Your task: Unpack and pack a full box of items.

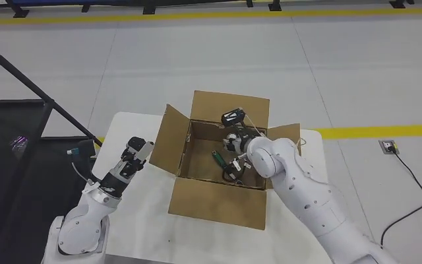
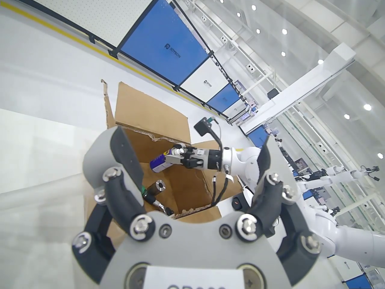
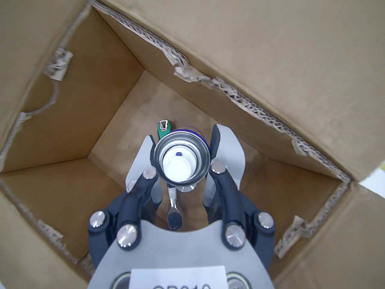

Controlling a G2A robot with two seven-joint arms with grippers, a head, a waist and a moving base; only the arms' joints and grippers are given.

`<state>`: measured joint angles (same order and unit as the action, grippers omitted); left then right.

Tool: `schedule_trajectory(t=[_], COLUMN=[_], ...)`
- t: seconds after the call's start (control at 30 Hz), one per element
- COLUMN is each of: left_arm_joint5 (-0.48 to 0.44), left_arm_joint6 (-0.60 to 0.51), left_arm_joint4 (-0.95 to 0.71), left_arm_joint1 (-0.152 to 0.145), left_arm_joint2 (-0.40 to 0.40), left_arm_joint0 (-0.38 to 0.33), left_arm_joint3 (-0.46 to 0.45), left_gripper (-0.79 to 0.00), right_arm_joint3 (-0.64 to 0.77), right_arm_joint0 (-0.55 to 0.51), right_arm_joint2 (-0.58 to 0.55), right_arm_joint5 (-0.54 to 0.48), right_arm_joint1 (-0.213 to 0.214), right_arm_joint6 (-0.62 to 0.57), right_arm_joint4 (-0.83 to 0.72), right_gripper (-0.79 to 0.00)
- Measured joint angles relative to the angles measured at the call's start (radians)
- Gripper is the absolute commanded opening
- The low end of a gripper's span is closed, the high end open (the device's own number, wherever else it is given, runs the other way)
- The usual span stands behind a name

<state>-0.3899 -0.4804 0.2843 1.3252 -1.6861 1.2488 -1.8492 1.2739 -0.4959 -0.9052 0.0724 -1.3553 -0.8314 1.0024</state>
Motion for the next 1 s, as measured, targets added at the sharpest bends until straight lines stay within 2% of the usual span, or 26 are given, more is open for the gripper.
schedule_trajectory(t=[0.1, 0.23, 0.33, 0.47, 0.63, 0.9, 1.0], left_arm_joint5=[0.0, 0.0, 0.0, 0.0, 0.0, 0.0, 0.0], left_arm_joint6=[0.0, 0.0, 0.0, 0.0, 0.0, 0.0, 0.0], left_arm_joint4=[0.0, 0.0, 0.0, 0.0, 0.0, 0.0, 0.0], left_arm_joint1=[0.0, 0.0, 0.0, 0.0, 0.0, 0.0, 0.0], left_arm_joint2=[0.0, 0.0, 0.0, 0.0, 0.0, 0.0, 0.0], left_arm_joint0=[0.0, 0.0, 0.0, 0.0, 0.0, 0.0, 0.0], left_arm_joint3=[0.0, 0.0, 0.0, 0.0, 0.0, 0.0, 0.0], left_gripper=[0.0, 0.0, 0.0, 0.0, 0.0, 0.0, 0.0], right_arm_joint3=[0.182, 0.402, 0.511, 0.571, 0.493, 0.187, 0.118], right_arm_joint0=[-0.098, -0.241, -0.334, -0.42, -0.448, -0.383, -0.367], right_arm_joint2=[-0.095, -0.245, -0.365, -0.499, -0.603, -0.632, -0.636], right_arm_joint5=[0.047, 0.142, 0.207, 0.256, 0.235, 0.132, 0.098], right_arm_joint1=[0.033, 0.068, 0.084, 0.099, 0.109, 0.114, 0.115], right_arm_joint6=[-0.001, 0.057, 0.12, 0.152, 0.112, 0.04, 0.029], right_arm_joint4=[0.082, 0.202, 0.256, 0.312, 0.307, 0.246, 0.222], right_gripper=[-0.785, -0.785, -0.785, -0.785, -0.785, -0.785, -0.785])
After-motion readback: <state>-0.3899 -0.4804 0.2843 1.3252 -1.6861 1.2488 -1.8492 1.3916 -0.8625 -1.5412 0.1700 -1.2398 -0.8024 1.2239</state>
